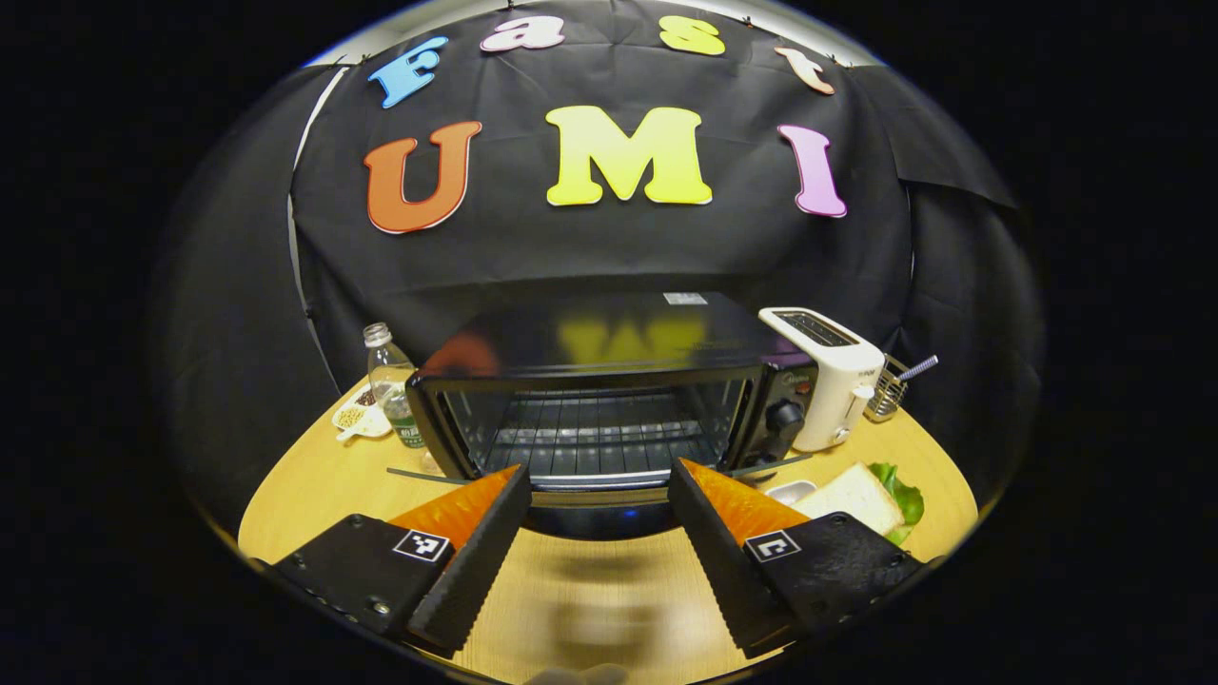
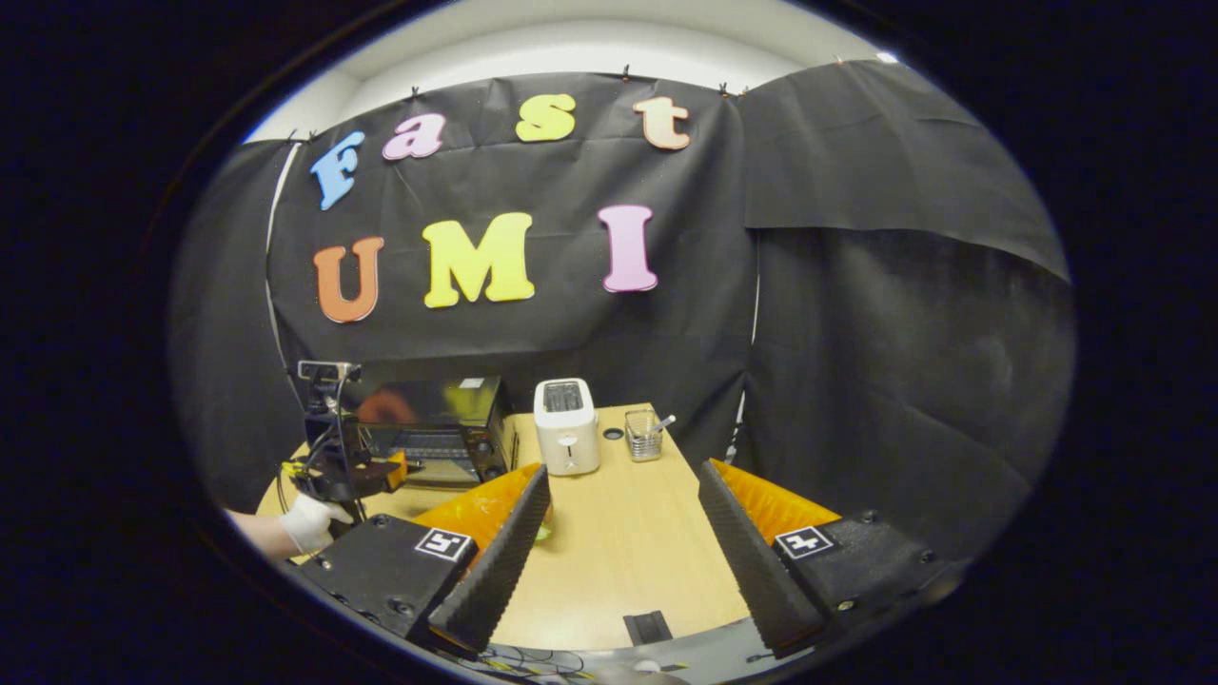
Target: Open the electric oven with the left hand, put the food in, and close the electric oven.
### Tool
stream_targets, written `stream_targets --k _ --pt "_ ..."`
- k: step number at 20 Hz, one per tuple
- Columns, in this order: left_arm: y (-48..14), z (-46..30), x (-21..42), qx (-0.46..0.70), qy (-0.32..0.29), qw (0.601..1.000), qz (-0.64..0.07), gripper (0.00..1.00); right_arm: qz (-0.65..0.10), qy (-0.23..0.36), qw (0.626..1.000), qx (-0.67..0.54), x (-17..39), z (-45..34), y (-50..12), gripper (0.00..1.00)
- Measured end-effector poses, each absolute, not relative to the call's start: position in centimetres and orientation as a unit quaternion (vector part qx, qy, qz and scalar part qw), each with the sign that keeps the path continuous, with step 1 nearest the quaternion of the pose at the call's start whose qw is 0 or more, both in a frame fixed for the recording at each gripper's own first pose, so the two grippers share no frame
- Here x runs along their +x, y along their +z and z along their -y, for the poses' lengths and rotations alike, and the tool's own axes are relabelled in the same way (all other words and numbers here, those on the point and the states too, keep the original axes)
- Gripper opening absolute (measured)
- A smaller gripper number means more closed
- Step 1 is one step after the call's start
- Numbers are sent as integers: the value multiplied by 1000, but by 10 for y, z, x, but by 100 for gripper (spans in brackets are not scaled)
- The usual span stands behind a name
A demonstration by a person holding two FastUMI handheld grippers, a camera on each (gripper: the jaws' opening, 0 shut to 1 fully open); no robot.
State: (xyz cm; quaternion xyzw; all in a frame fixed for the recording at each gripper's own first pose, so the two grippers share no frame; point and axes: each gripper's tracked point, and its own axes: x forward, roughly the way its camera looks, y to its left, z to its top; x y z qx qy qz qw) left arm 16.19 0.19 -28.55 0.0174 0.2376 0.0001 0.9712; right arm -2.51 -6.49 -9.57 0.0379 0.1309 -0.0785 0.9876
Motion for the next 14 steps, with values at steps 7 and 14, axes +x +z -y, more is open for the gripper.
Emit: stream_targets --k 7,14 --pt "-338 0 110 19 -3 953 -304 96 -146 -66 986 44 -34 55 -107 100" --pt "-384 4 90 13 -4 929 -369 94 -159 -76 984 30 -49 61 -115 91"
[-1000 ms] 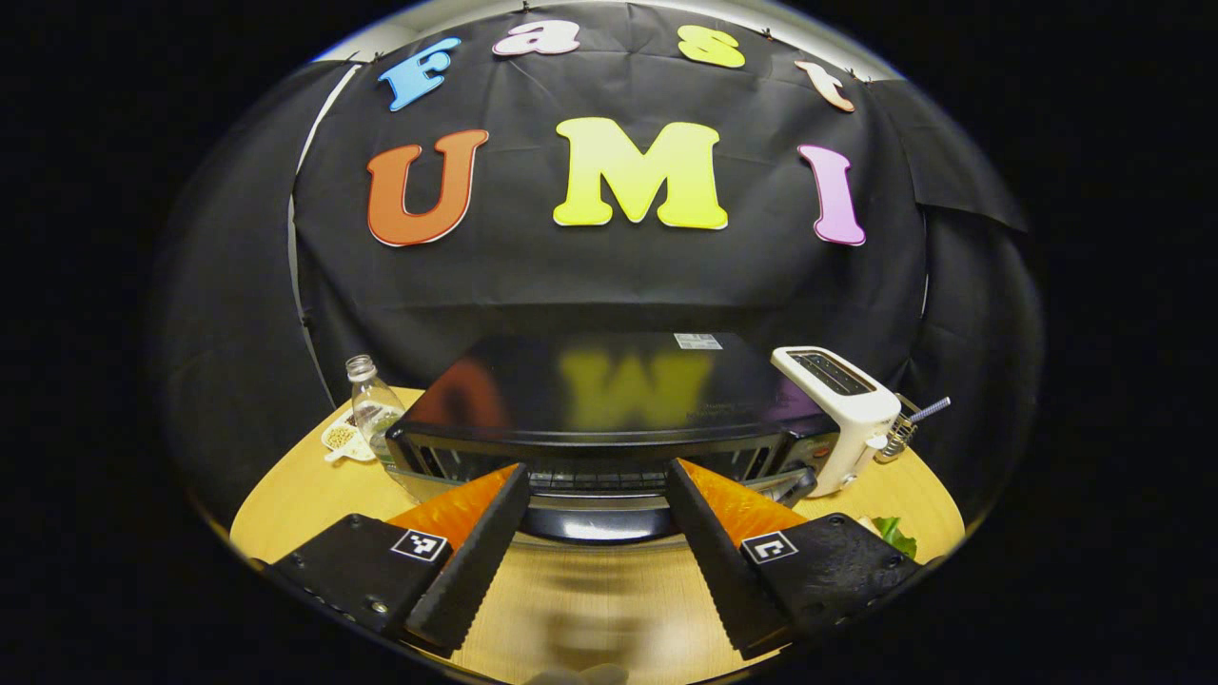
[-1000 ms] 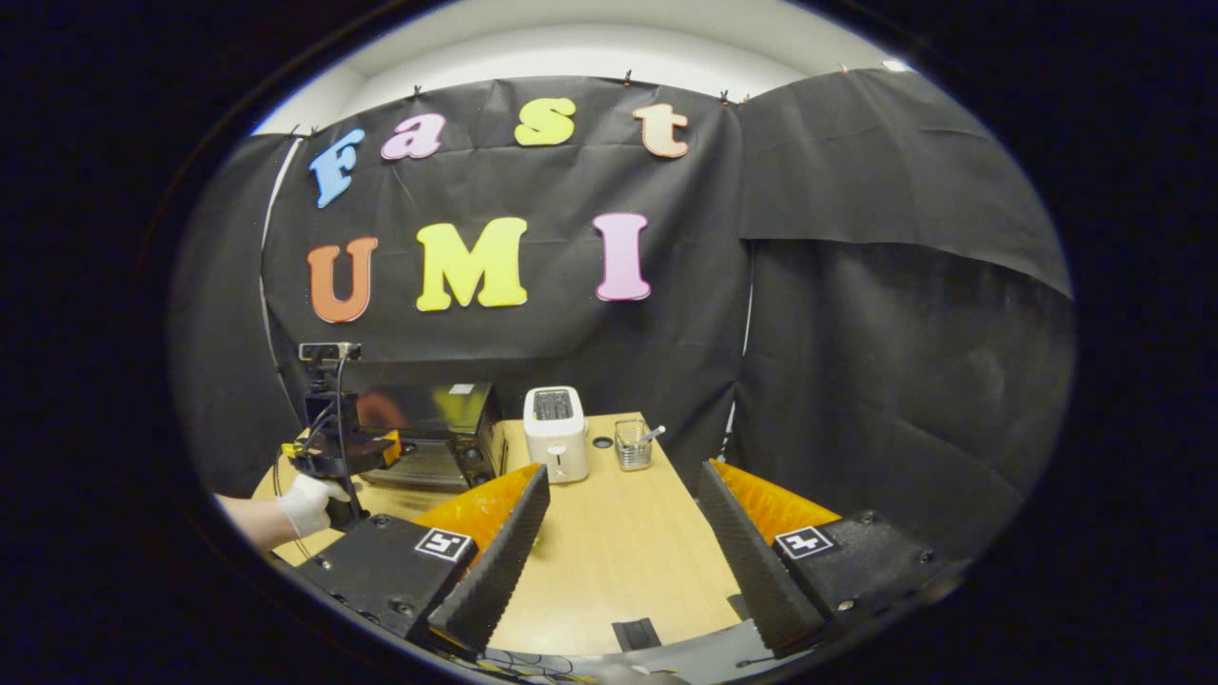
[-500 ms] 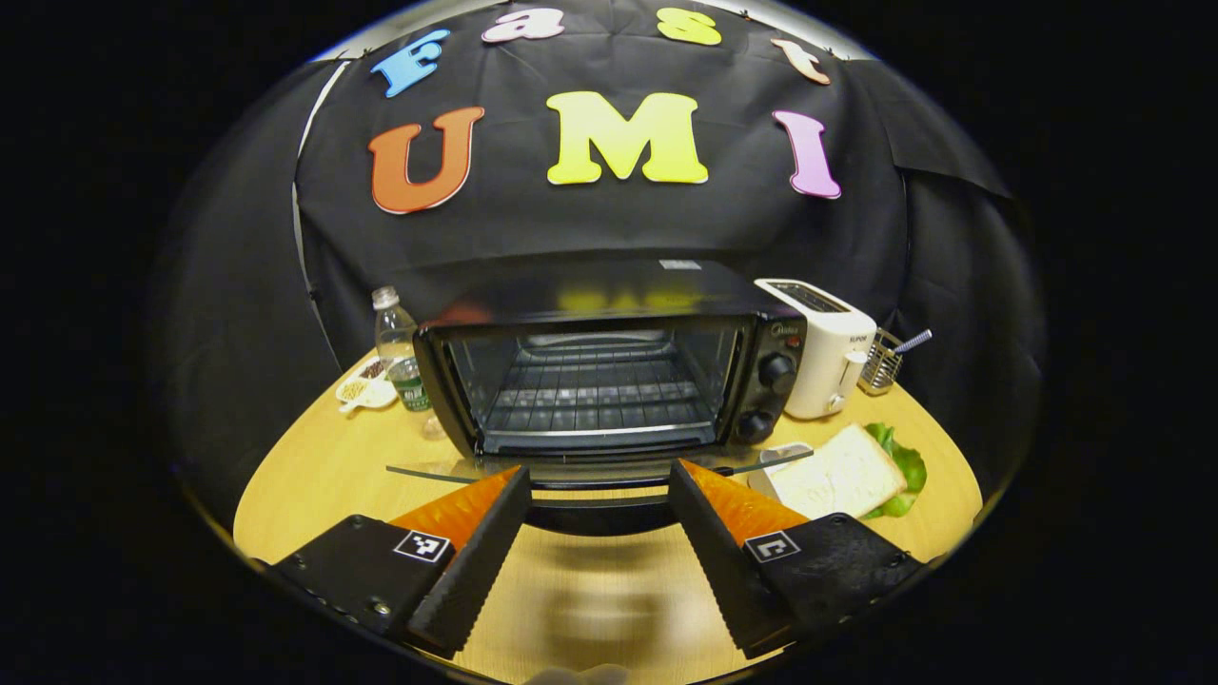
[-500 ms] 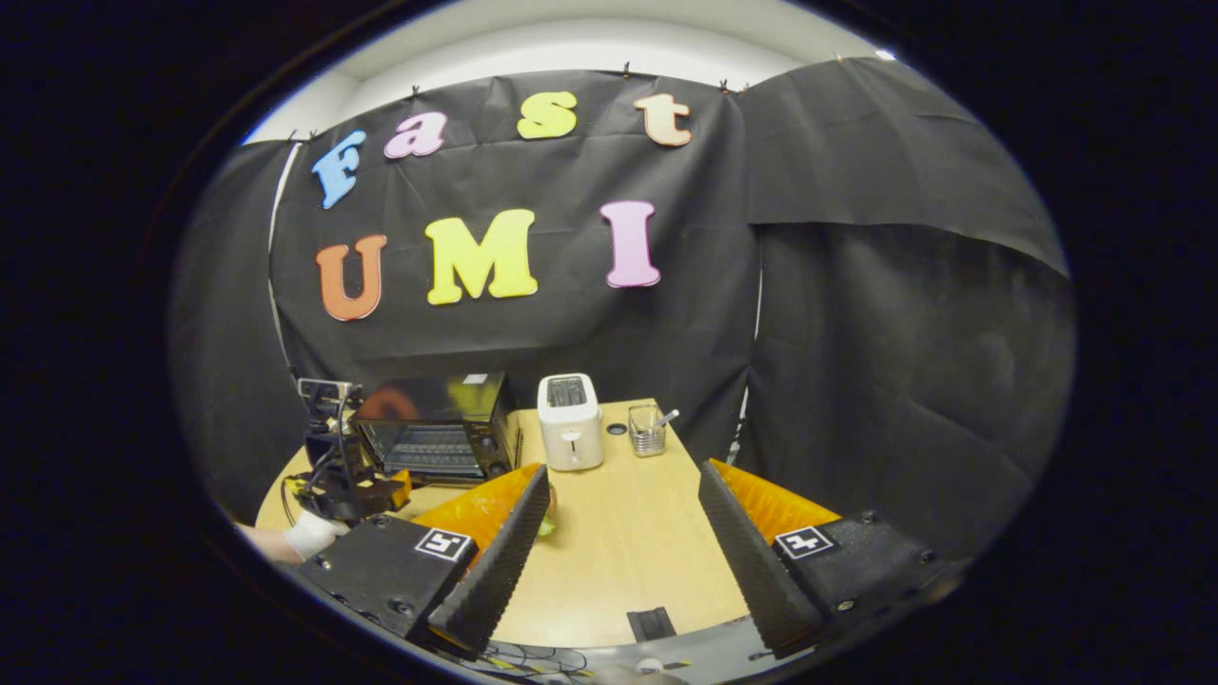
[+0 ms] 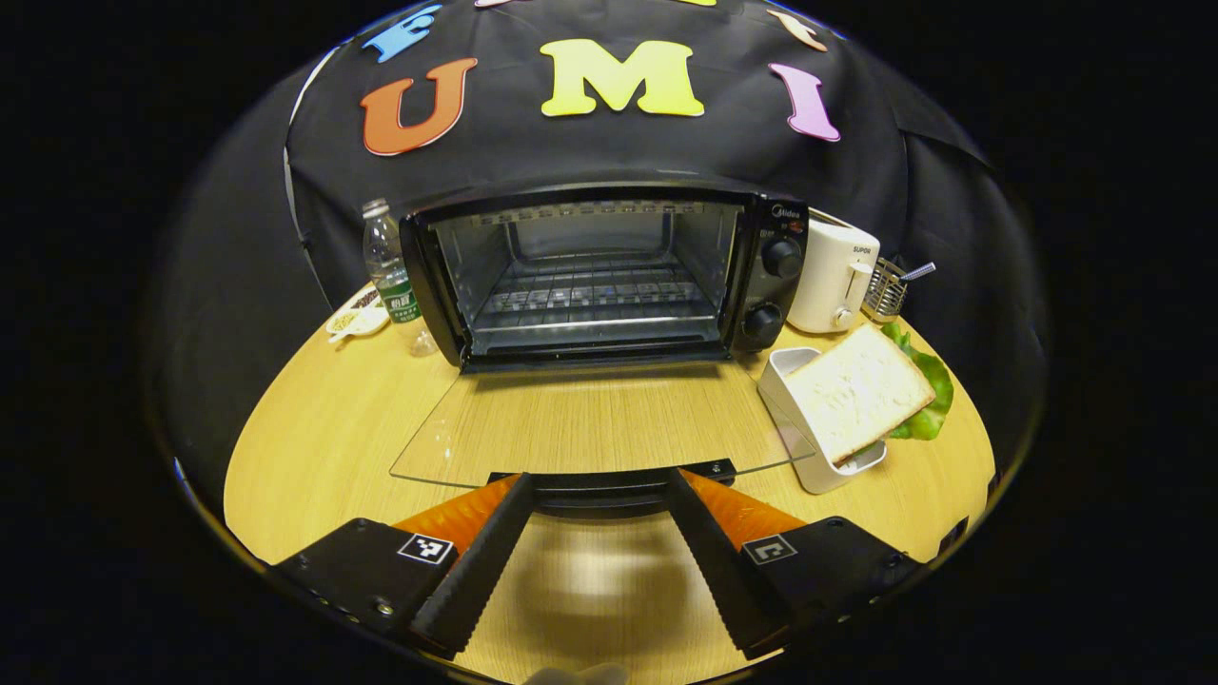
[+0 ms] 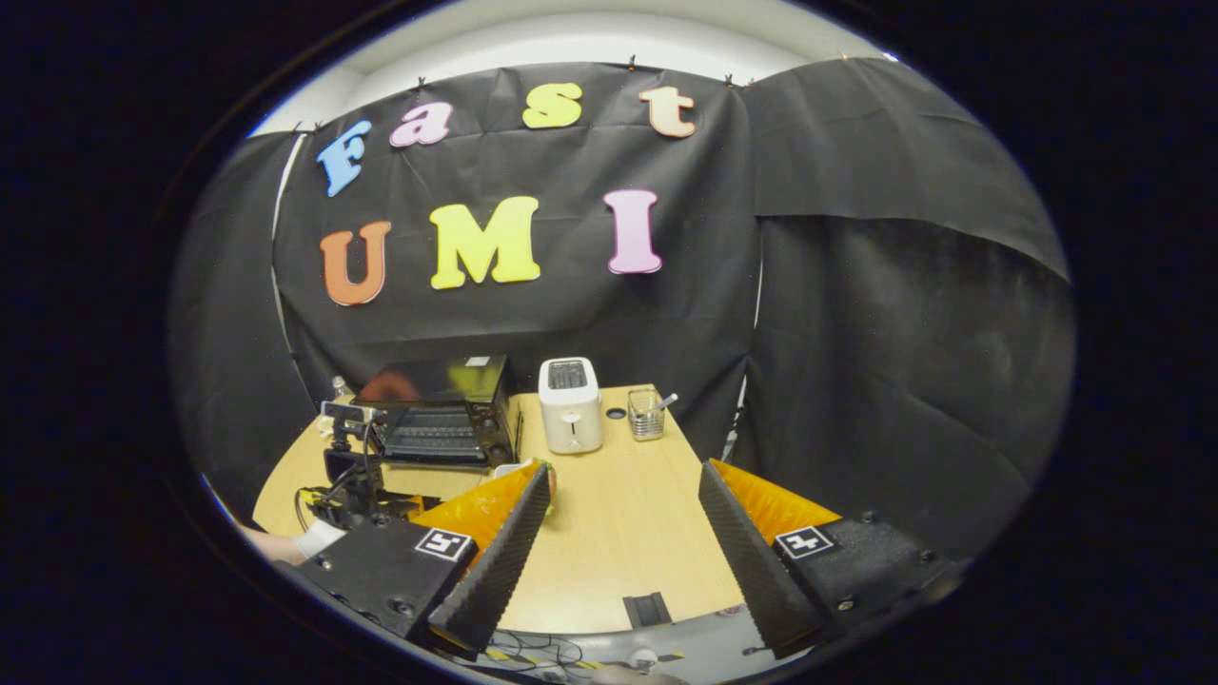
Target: Open the electric oven with the left hand, put the food in, and close the electric oven.
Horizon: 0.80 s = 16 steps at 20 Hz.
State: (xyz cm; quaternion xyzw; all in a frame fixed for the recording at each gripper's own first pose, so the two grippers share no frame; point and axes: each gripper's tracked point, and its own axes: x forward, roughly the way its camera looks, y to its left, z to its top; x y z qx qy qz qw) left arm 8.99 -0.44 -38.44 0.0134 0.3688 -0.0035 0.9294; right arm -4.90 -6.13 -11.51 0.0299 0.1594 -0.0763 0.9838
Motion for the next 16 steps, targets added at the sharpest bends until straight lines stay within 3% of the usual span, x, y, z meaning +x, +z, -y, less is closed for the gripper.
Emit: stream_targets --k 1,2,3,4,6,7,8,12,13,14,15,16 --pt "-392 4 88 10 -4 924 -383 94 -162 -79 983 29 -51 63 -116 100" --pt "-403 4 86 6 -4 918 -397 94 -165 -82 982 30 -54 65 -119 100" --pt "-409 3 84 4 -1 914 -407 95 -166 -84 982 30 -56 66 -120 91" --pt "-411 3 84 4 -1 913 -408 95 -167 -87 982 29 -58 67 -121 100" --pt "-409 3 86 11 -3 915 -404 95 -169 -90 981 28 -62 69 -123 100" --pt "-408 3 85 12 -4 916 -402 94 -171 -91 981 29 -63 70 -126 91" --pt "-407 3 84 14 -5 917 -398 94 -172 -90 980 32 -65 70 -129 100" --pt "-388 1 62 12 -26 924 -381 96 -176 -78 980 49 -57 66 -148 100" --pt "-380 -4 53 16 -30 927 -373 96 -178 -74 980 56 -53 63 -154 91" --pt "-371 -9 43 18 -35 930 -365 96 -180 -67 979 64 -48 59 -162 100" --pt "-360 -15 33 21 -38 933 -356 96 -184 -59 979 71 -42 54 -170 100" --pt "-347 -22 23 23 -39 937 -345 96 -188 -50 978 76 -34 48 -182 91"
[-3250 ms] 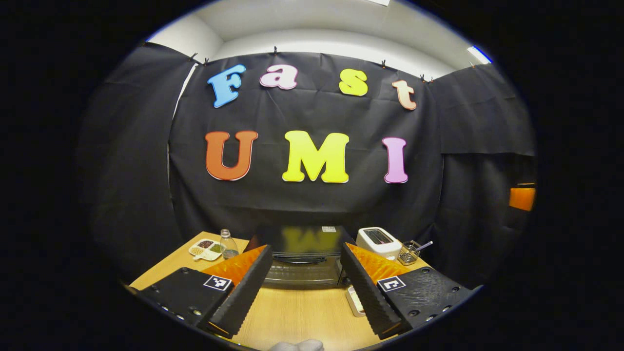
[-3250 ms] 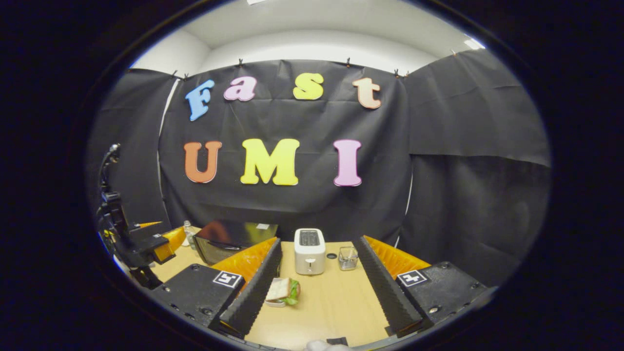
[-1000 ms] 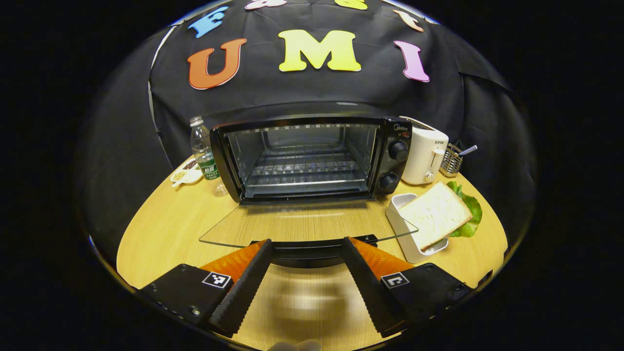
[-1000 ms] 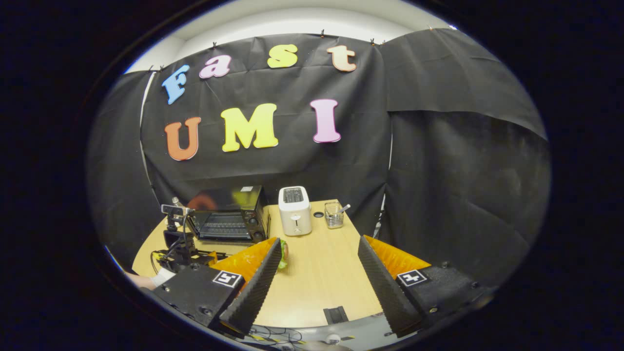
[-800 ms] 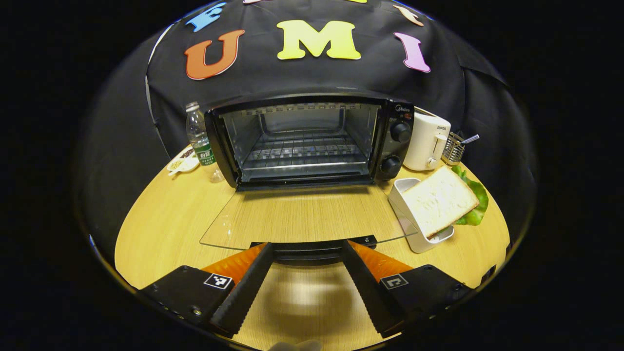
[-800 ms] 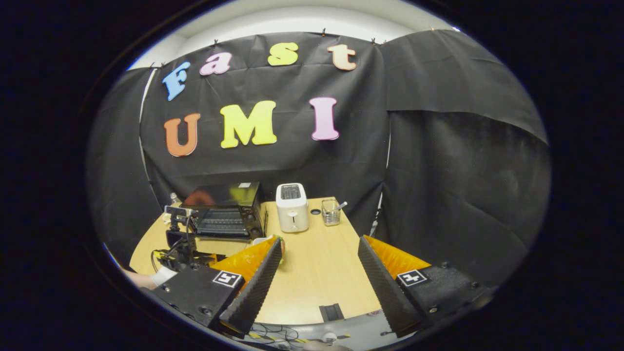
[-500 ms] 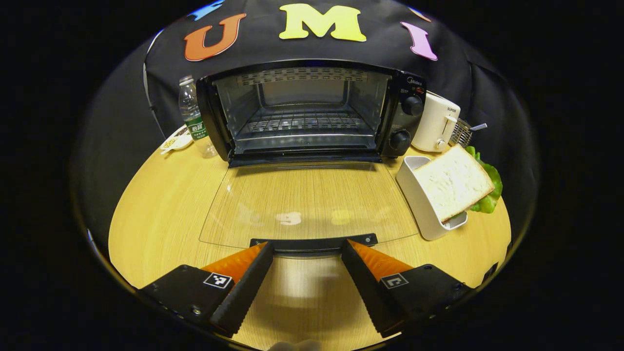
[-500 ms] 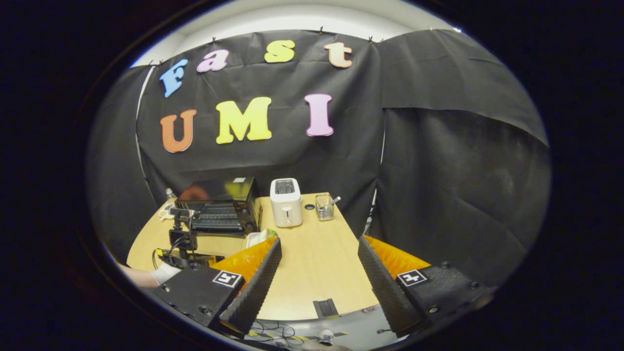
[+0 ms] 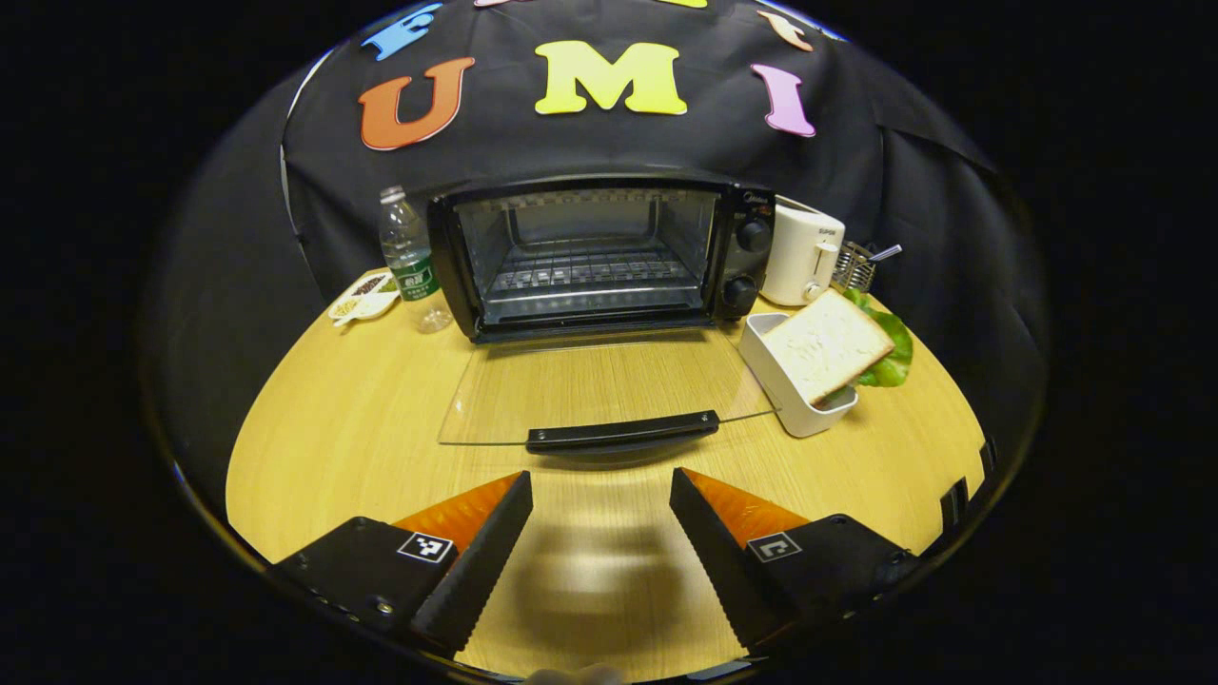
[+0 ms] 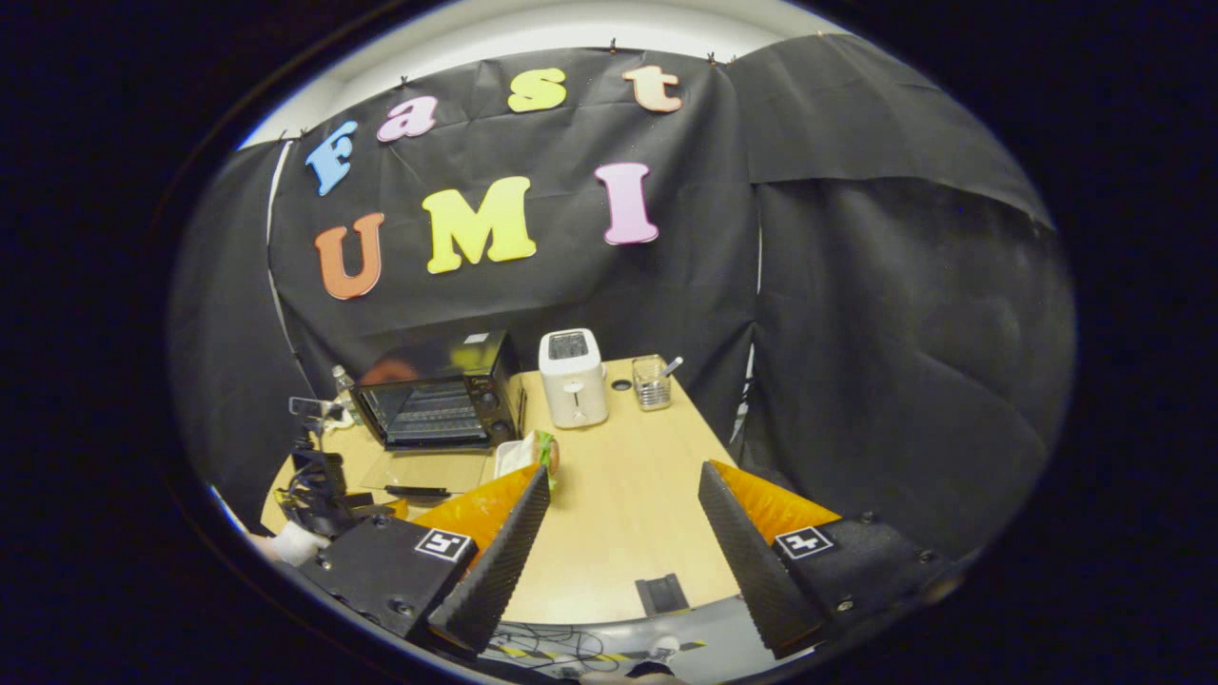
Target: Open the electric oven with the left hand, put the food in, and close the electric oven.
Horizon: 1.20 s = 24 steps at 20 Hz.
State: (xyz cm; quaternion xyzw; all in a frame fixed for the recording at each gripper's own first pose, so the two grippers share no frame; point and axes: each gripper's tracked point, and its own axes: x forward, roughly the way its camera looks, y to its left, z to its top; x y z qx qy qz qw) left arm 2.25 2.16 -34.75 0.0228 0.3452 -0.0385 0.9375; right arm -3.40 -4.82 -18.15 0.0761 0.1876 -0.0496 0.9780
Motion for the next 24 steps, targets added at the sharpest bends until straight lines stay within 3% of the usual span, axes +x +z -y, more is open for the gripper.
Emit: stream_targets --k 1,2,5,6,7,9,10,11,12,14,15,19,20,21,22,23,24 --pt "-333 -29 12 22 -37 942 -334 100 -197 -44 976 77 -25 45 -195 91" --pt "-320 -36 2 20 -32 946 -323 100 -208 -36 974 79 -17 41 -211 100" --pt "-270 -51 -22 3 -25 960 -280 96 -232 0 968 100 16 23 -249 100" --pt "-250 -57 -28 0 -25 965 -259 96 -241 11 964 109 28 16 -264 91" --pt "-230 -63 -32 -3 -18 971 -239 96 -253 23 960 116 40 11 -278 100" --pt "-191 -72 -38 -11 -2 980 -201 96 -270 46 953 134 68 -2 -303 100" --pt "-172 -77 -41 -13 8 983 -182 87 -279 56 948 140 84 -8 -313 100" --pt "-154 -79 -44 -14 18 986 -167 85 -290 69 943 147 99 -14 -323 90" --pt "-138 -82 -47 -13 29 988 -151 94 -300 85 937 155 112 -23 -331 100" --pt "-110 -84 -49 -1 46 991 -127 93 -318 108 926 170 143 -34 -341 100" --pt "-96 -83 -51 9 53 992 -114 93 -325 119 922 175 159 -38 -344 89" --pt "-56 -62 -48 51 54 995 -72 93 -352 161 903 188 206 -47 -354 88" --pt "-48 -56 -47 56 58 994 -68 83 -357 169 898 195 213 -46 -353 88" --pt "-45 -50 -44 56 63 994 -69 94 -365 174 892 200 219 -47 -356 86" --pt "-44 -42 -42 51 65 994 -70 87 -370 181 887 208 225 -48 -358 84" --pt "-42 -33 -38 43 63 995 -67 95 -379 188 881 212 231 -51 -360 80" --pt "-43 -26 -33 38 62 995 -68 95 -389 191 875 215 237 -53 -364 73"
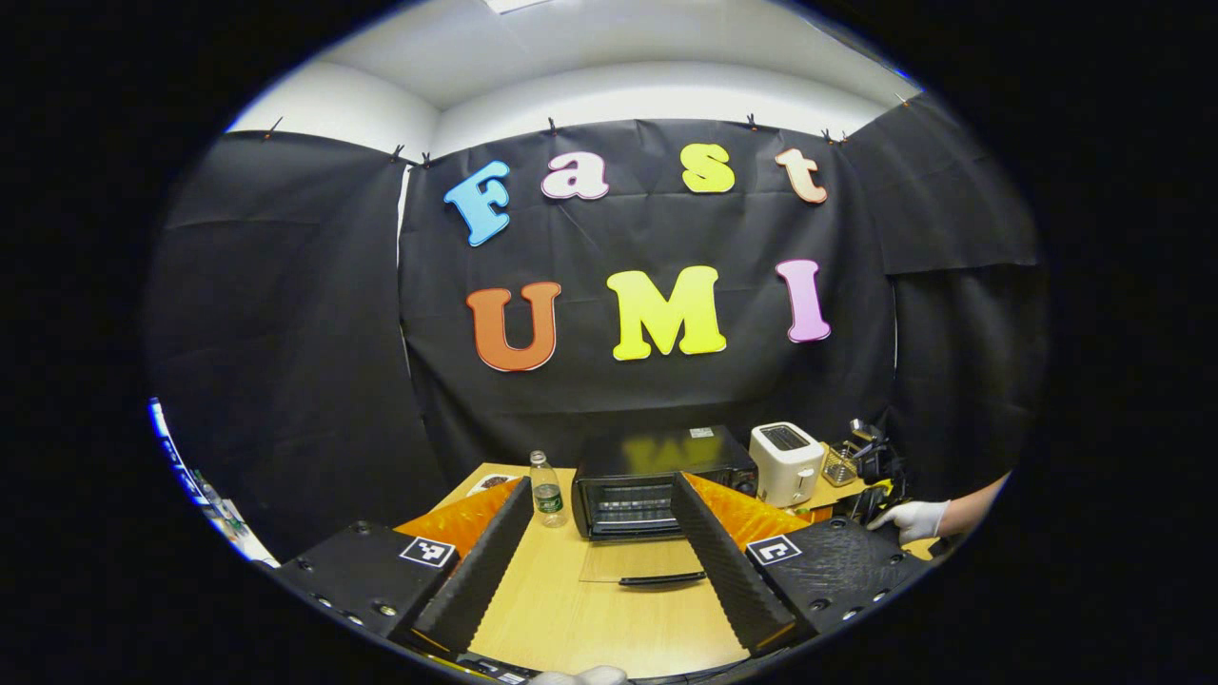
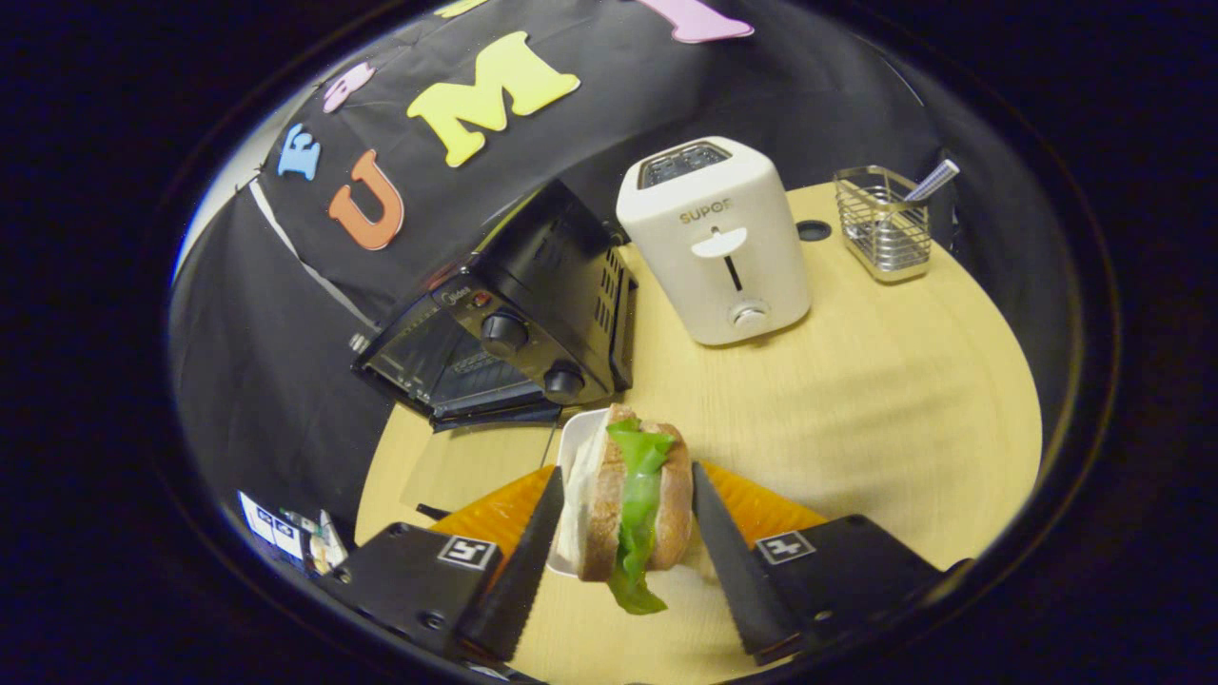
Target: Open the electric oven with the left hand, put the food in, and close the electric oven.
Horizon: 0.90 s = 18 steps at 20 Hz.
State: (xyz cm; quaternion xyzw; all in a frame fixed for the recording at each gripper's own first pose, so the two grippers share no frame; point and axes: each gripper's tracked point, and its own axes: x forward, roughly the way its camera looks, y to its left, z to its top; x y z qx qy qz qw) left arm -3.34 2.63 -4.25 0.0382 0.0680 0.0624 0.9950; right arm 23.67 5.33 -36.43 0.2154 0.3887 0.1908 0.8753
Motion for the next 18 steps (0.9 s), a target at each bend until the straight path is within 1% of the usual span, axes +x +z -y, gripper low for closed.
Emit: stream_targets --k 1,2,4,5,6,7,10,14,18 --pt "-46 -24 -30 35 68 994 -74 95 -392 200 870 222 240 -56 -365 62" --pt "-47 -22 -28 30 67 994 -75 95 -393 204 868 225 245 -59 -363 55" --pt "-49 -18 -23 13 66 995 -75 95 -395 222 862 225 244 -64 -357 51" --pt "-52 -18 -21 4 66 995 -77 95 -392 236 861 222 243 -69 -353 43" --pt "-55 -22 -20 -1 65 995 -81 95 -389 242 864 210 242 -71 -348 39" --pt "-59 -28 -19 -2 65 994 -85 95 -385 243 868 195 241 -70 -345 43" --pt "-68 -49 -17 14 60 994 -89 96 -362 227 888 172 238 -65 -323 43" --pt "-84 -68 -26 31 25 995 -95 95 -319 196 911 171 218 -75 -274 44" --pt "-98 -87 -39 28 -15 994 -105 95 -255 176 933 185 194 -117 -221 43"
